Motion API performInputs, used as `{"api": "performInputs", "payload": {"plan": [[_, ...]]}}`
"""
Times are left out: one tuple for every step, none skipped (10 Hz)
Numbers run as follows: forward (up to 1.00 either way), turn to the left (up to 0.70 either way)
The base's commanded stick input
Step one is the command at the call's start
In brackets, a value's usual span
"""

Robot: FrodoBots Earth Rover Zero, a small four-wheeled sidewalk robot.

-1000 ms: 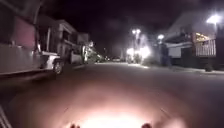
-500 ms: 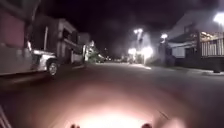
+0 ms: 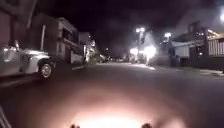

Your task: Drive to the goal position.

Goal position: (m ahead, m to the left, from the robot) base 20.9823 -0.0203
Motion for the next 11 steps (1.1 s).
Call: {"api": "performInputs", "payload": {"plan": [[1.0, 0.0], [1.0, 0.0], [1.0, 0.0], [1.0, 0.0], [1.0, 0.0], [1.0, 0.0], [1.0, 0.0], [1.0, 0.0], [1.0, 0.0], [1.0, 0.0], [1.0, 0.0]]}}
